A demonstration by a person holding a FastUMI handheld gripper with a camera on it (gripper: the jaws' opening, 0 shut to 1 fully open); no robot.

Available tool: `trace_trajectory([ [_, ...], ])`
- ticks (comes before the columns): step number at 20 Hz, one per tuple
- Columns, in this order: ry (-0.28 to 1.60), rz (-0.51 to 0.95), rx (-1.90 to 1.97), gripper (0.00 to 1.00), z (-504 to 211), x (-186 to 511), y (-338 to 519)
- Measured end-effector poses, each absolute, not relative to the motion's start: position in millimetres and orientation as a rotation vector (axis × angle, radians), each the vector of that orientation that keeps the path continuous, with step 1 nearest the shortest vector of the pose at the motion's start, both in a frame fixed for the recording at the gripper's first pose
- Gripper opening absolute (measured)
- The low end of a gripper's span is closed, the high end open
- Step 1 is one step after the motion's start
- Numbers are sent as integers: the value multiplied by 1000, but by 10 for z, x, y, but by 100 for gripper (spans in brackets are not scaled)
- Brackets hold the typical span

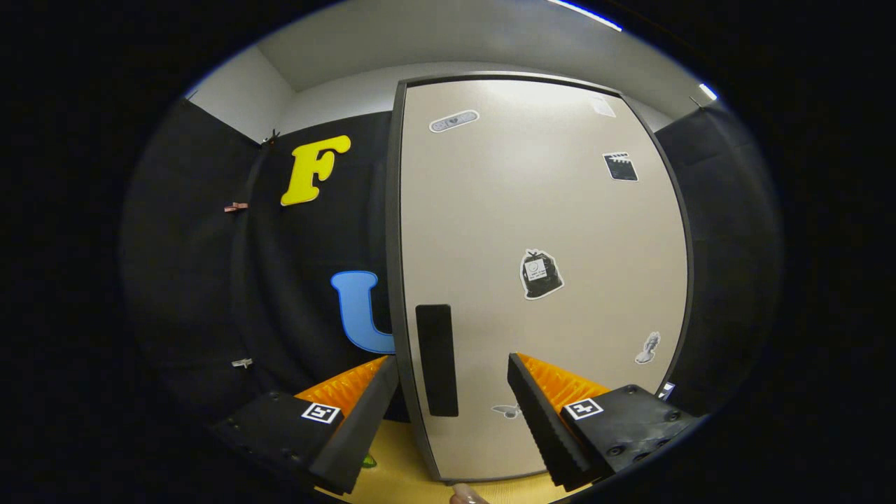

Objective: Open the shoe cabinet door, grab the shoes and put them into the shoe cabinet, then close the shoe cabinet door.

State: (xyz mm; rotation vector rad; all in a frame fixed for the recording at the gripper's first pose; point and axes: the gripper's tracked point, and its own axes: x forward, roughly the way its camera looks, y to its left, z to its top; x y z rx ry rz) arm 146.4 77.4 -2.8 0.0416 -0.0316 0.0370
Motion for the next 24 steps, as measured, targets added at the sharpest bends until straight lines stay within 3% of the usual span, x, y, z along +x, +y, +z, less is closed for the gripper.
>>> trace_trajectory([
  [13, 45, 354, 68, 99, -157, 53, -292],
  [18, 44, 402, 74, 99, -275, -203, -877],
  [24, -34, 338, 102, 99, -334, -286, -1729],
])
